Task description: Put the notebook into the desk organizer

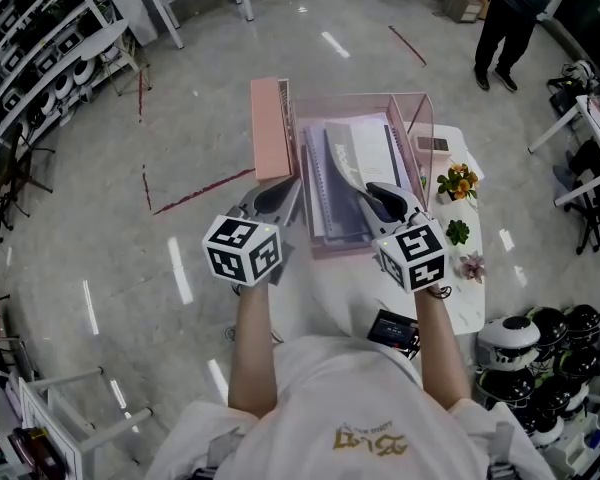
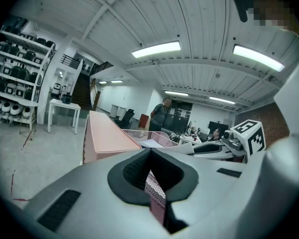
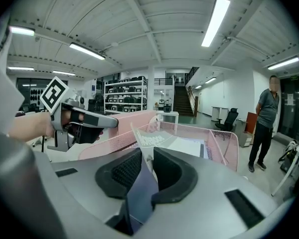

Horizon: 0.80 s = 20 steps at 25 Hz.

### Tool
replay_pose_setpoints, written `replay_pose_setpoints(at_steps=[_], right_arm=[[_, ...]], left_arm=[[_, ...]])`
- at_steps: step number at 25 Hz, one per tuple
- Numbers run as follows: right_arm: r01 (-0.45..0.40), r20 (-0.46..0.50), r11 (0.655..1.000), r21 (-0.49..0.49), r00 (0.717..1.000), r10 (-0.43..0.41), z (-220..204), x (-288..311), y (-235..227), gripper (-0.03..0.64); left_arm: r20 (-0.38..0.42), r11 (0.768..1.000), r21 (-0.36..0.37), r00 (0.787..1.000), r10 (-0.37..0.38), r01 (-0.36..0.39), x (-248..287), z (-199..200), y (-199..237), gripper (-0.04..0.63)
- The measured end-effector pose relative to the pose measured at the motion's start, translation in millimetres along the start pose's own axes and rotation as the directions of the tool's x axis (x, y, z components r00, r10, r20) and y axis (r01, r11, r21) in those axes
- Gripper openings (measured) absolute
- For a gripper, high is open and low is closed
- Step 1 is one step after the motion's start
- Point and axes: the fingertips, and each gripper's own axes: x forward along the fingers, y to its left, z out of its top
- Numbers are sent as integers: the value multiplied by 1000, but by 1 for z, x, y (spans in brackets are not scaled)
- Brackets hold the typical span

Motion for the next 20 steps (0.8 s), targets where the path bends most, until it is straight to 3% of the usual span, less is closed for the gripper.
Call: replay_pose_setpoints(at_steps=[11,20], right_arm=[[-58,-9,998,27,998,58,-4,3,5,170],[-95,-14,995,16,995,95,-4,3,13,192]], left_arm=[[5,1000,2,1000,0,0,0,1,0,15],[8,1000,-1,1000,0,0,-4,1,0,17]])
